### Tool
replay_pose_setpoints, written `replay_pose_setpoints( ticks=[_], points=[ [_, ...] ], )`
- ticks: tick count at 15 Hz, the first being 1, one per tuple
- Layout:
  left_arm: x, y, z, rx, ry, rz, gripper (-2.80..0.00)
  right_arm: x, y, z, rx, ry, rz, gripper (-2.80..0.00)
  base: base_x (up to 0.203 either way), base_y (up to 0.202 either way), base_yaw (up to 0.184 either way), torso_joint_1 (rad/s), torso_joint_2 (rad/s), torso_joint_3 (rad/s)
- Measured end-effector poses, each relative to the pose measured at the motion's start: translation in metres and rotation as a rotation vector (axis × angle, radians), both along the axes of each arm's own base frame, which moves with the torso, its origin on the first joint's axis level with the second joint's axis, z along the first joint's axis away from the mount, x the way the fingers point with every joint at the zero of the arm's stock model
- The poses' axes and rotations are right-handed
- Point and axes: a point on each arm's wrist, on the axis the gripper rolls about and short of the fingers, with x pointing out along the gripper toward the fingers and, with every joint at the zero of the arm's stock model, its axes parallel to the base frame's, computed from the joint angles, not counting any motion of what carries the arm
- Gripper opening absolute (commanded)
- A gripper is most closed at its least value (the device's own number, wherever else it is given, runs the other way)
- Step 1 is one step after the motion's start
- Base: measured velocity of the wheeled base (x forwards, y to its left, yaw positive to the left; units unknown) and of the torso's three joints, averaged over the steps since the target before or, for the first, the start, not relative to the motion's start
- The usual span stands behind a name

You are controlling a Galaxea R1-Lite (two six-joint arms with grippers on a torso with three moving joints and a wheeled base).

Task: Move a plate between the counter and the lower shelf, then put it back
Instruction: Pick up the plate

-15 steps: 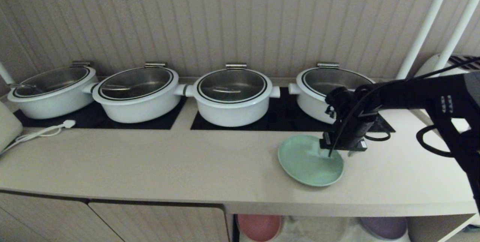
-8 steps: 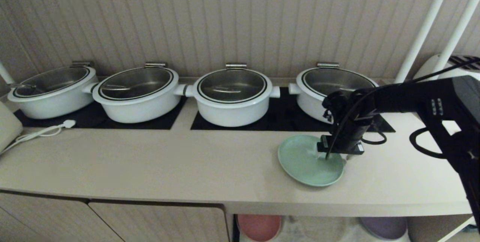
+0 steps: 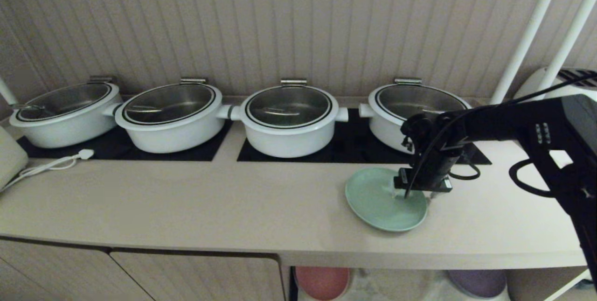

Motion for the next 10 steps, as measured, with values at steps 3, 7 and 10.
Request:
replay_pose_setpoints(
  ticks=[3,7,10],
  points=[
    [0.0,0.0,0.0,0.0,0.0,0.0,-2.8,0.0003,0.0003,0.0003,0.0,-0.004,0.001,-2.8,0.0,0.0,0.0,0.0,0.0,0.0],
    [0.0,0.0,0.0,0.001,0.0,0.0,-2.8,-0.0002,0.0006,-0.0004,-0.001,0.0,0.002,-2.8,0.0,0.0,0.0,0.0,0.0,0.0],
    [0.0,0.0,0.0,0.001,0.0,0.0,-2.8,-0.001,0.0007,-0.0006,-0.002,0.004,0.003,-2.8,0.0,0.0,0.0,0.0,0.0,0.0]
  ],
)
